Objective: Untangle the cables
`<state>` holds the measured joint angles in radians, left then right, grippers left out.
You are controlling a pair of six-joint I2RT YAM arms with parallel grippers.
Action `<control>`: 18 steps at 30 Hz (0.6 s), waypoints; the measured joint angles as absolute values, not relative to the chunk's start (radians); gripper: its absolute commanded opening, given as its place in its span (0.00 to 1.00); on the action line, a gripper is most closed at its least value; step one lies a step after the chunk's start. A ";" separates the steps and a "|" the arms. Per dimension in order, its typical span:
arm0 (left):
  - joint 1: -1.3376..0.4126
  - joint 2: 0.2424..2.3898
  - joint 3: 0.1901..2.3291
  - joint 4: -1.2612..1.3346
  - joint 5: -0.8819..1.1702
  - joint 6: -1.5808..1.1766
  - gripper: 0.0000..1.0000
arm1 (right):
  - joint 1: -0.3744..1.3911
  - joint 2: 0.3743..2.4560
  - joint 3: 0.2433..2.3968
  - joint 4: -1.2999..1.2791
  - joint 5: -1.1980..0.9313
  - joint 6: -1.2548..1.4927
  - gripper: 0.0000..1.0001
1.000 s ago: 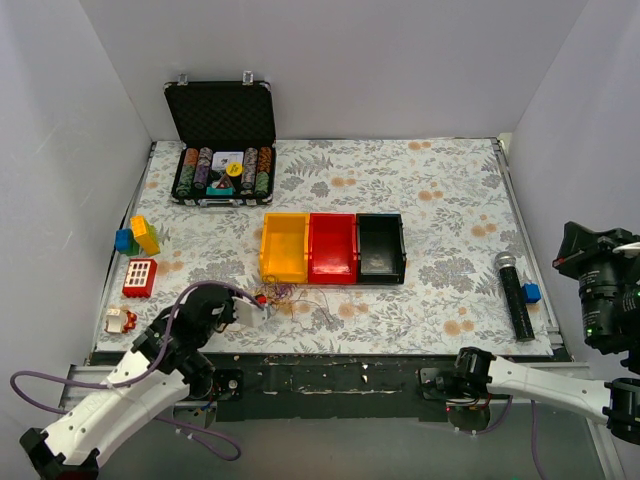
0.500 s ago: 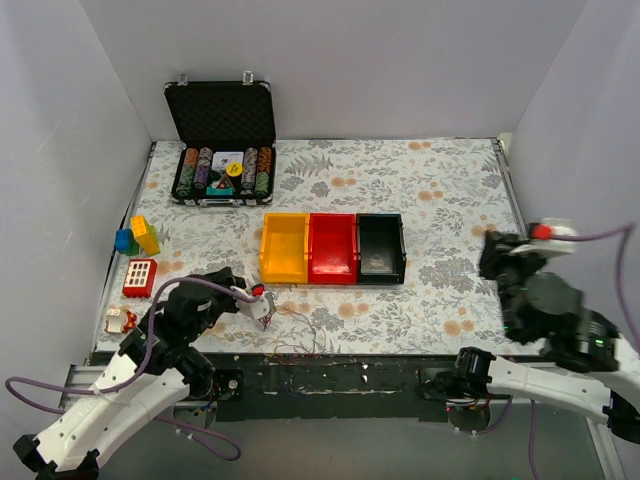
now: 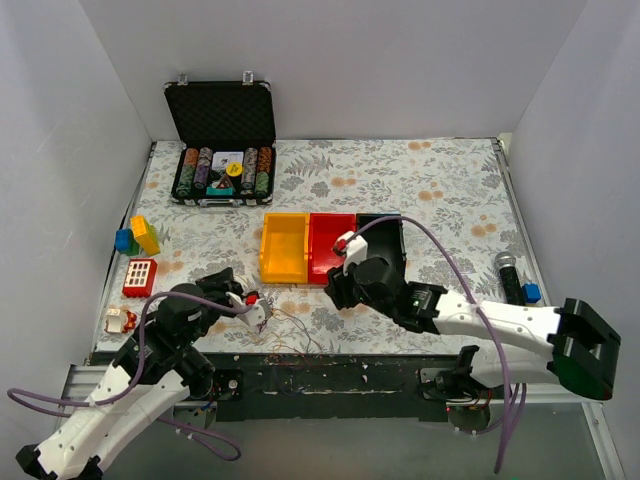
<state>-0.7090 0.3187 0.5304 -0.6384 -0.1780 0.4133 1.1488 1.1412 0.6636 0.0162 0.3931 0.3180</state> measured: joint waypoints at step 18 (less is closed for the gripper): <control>-0.709 0.191 0.463 -0.593 -0.171 0.426 0.00 | 1.102 1.663 0.708 0.496 -0.181 0.389 0.60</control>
